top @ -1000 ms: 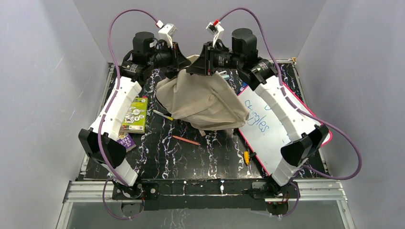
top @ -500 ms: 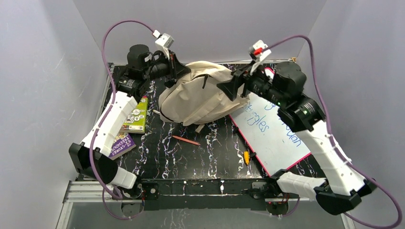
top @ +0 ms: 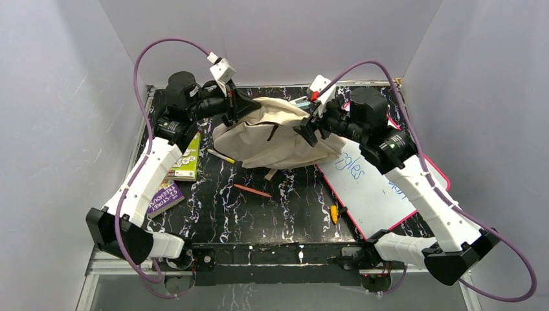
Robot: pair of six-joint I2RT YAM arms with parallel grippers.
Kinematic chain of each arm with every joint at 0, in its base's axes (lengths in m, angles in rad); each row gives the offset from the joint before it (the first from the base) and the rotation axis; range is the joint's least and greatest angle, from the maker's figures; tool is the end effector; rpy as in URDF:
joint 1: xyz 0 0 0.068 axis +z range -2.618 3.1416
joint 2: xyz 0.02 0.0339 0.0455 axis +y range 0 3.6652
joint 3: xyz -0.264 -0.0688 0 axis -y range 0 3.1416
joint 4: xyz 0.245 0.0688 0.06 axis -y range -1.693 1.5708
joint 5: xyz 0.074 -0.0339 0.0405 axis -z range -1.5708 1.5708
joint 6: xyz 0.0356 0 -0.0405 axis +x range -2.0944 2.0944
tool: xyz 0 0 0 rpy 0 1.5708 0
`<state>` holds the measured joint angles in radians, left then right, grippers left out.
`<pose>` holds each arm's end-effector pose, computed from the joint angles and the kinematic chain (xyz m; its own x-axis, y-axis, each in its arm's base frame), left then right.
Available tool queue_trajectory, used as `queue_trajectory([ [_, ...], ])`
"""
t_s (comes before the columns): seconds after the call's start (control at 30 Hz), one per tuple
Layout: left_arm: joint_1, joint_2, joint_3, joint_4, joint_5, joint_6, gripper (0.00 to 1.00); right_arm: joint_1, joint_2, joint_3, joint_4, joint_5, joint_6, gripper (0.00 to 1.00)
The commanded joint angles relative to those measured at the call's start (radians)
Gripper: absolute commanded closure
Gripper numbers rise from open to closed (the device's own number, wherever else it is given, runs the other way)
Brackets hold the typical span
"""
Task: Pack the student bag
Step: Unzip the student bag at the center of the board.
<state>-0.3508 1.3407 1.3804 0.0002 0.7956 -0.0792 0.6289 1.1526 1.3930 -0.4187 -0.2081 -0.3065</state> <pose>0.2740 -0.1273 0.4442 -0.0347 -0.0463 -0.9983 0.9109 0.4096 -0.0507 0.1926 0.1492 0.4521 0.0865 -0.3021 -0.9493 -0.7488 0.6088 -0.2620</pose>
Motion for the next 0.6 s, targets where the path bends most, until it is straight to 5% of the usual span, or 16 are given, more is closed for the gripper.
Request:
queue_trajectory([
  [0.0, 0.000, -0.043, 0.004, 0.104, 0.071, 0.022, 1.00, 0.001, 0.016, 0.068, 0.016, -0.141, -0.090, 0.16],
  [0.2, 0.001, -0.044, -0.003, 0.124, 0.067, 0.014, 1.00, 0.001, 0.052, 0.077, 0.014, -0.206, -0.089, 0.30],
  [0.3, 0.001, -0.047, -0.008, 0.135, 0.041, -0.007, 1.00, 0.000, 0.068, 0.074, 0.034, -0.226, -0.069, 0.49],
  [0.4, 0.001, -0.060, -0.016, 0.142, -0.030, -0.034, 1.00, 0.001, 0.078, 0.070, 0.067, -0.215, -0.033, 0.85],
  [0.47, 0.001, -0.068, -0.006, 0.134, -0.106, -0.053, 0.88, 0.000, 0.084, 0.064, 0.113, -0.173, 0.005, 1.00],
  [0.57, 0.001, -0.071, 0.046, 0.082, -0.229, -0.065, 0.70, 0.001, 0.098, 0.062, 0.168, -0.120, 0.059, 1.00],
])
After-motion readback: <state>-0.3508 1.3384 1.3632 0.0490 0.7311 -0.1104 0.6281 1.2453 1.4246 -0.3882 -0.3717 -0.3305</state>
